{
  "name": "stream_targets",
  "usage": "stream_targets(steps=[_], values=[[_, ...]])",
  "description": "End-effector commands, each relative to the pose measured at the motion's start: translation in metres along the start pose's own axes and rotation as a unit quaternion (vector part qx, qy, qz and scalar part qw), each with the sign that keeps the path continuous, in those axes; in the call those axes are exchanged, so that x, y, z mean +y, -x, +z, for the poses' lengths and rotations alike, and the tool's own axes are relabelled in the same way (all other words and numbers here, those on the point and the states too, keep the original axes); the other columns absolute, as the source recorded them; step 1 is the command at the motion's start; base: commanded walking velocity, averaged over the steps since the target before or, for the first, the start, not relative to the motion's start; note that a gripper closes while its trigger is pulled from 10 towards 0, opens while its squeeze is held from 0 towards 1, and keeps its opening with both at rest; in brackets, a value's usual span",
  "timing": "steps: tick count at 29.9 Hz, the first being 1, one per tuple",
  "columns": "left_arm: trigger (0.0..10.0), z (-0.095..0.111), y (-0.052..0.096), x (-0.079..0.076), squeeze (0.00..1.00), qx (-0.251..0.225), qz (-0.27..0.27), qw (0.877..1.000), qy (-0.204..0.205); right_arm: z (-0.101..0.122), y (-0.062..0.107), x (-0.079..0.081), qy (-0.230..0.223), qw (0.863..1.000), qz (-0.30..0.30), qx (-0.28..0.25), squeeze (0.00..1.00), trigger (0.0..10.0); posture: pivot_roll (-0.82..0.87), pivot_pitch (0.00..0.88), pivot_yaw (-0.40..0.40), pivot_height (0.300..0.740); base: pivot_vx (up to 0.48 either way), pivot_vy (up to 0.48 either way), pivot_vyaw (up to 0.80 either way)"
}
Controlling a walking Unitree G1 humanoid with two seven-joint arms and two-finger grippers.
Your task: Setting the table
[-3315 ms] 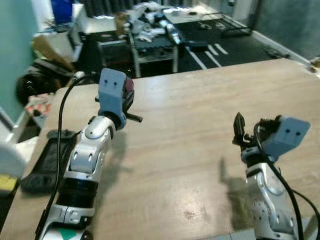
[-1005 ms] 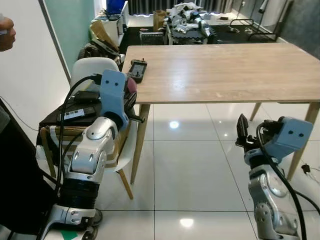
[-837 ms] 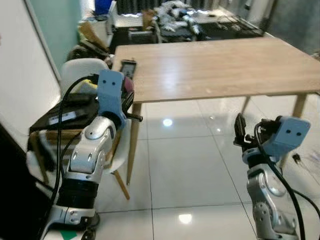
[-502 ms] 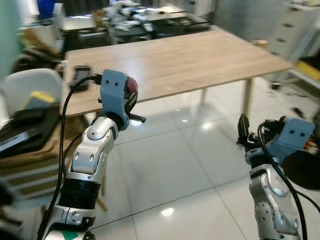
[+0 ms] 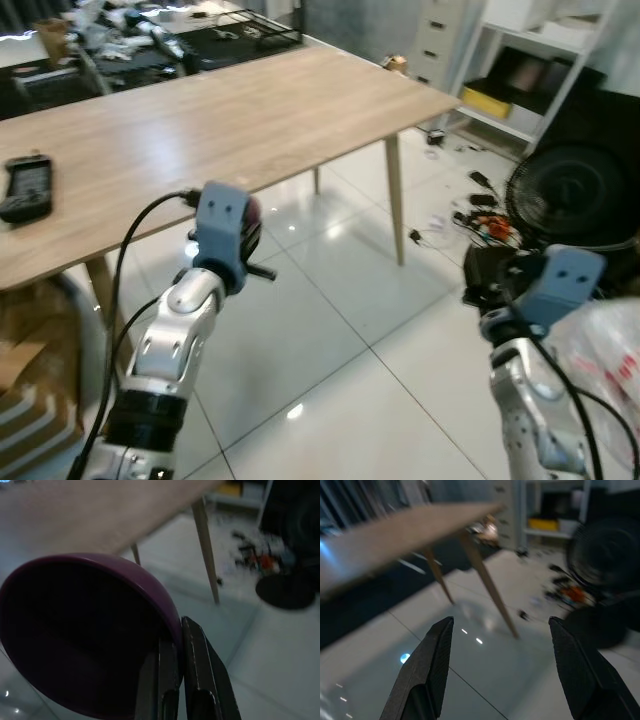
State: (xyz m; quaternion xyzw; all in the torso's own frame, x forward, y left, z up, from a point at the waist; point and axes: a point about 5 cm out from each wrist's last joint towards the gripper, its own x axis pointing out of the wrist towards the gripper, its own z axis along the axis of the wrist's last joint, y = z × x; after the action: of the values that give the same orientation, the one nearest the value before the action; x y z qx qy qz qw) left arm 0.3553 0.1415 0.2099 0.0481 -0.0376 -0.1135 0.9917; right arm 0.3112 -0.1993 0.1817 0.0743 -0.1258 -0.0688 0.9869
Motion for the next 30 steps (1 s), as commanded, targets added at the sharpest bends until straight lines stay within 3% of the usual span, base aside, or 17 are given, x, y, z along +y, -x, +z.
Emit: stream_targets(steps=[1, 2, 7, 10, 16, 20, 24, 30], values=[[10.0, -0.021, 0.008, -0.002, 0.0, 0.023, -0.008, 1.0, -0.008, -0.02, 0.008, -0.006, 0.017, 0.999, -0.001, 0.032, 0.0, 10.0, 0.08, 0.115, 0.091, 0.74, 0.0, 0.0, -0.78], [10.0, -0.033, 0.013, -0.003, 0.0, 0.037, -0.013, 0.999, -0.003, -0.03, 0.012, -0.009, 0.026, 0.998, 0.001, 0.051, 0.0, 10.0, 0.08, 0.114, 0.084, 0.74, 0.0, 0.0, -0.78], [10.0, -0.051, 0.023, -0.007, 0.0, 0.057, -0.032, 0.998, 0.008, -0.046, 0.02, -0.013, 0.039, 0.996, 0.003, 0.079, 0.0, 10.0, 0.09, 0.113, 0.078, 0.74, 0.0, 0.0, -0.78], [10.0, -0.078, 0.04, -0.017, 0.0, 0.089, -0.057, 0.994, 0.023, -0.072, 0.034, -0.022, 0.058, 0.99, 0.005, 0.127, 0.0, 10.0, 0.08, 0.112, 0.073, 0.74, 0.0, 0.0, -0.78], [10.0, -0.099, 0.056, -0.021, 0.0, 0.118, -0.052, 0.991, 0.025, -0.089, 0.046, -0.027, 0.064, 0.985, 0.009, 0.158, 0.0, 10.0, 0.09, 0.109, 0.066, 0.74, 0.0, 0.0, -0.78], [10.0, -0.106, 0.063, -0.02, 0.0, 0.126, -0.047, 0.99, 0.027, -0.094, 0.051, -0.027, 0.066, 0.984, 0.013, 0.167, 0.0, 10.0, 0.09, 0.109, 0.063, 0.74, 0.0, 0.0, -0.78], [10.0, -0.126, 0.085, -0.011, 0.0, 0.152, -0.015, 0.988, 0.023, -0.108, 0.061, -0.029, 0.071, 0.979, 0.02, 0.188, 0.0, 10.0, 0.1, 0.107, 0.055, 0.74, 0.0, 0.0, -0.78], [10.0, -0.134, 0.093, -0.002, 0.0, 0.163, 0.015, 0.986, 0.021, -0.109, 0.058, -0.032, 0.07, 0.98, 0.021, 0.186, 0.0, 10.0, 0.11, 0.103, 0.042, 0.74, 0.0, 0.0, -0.78]])
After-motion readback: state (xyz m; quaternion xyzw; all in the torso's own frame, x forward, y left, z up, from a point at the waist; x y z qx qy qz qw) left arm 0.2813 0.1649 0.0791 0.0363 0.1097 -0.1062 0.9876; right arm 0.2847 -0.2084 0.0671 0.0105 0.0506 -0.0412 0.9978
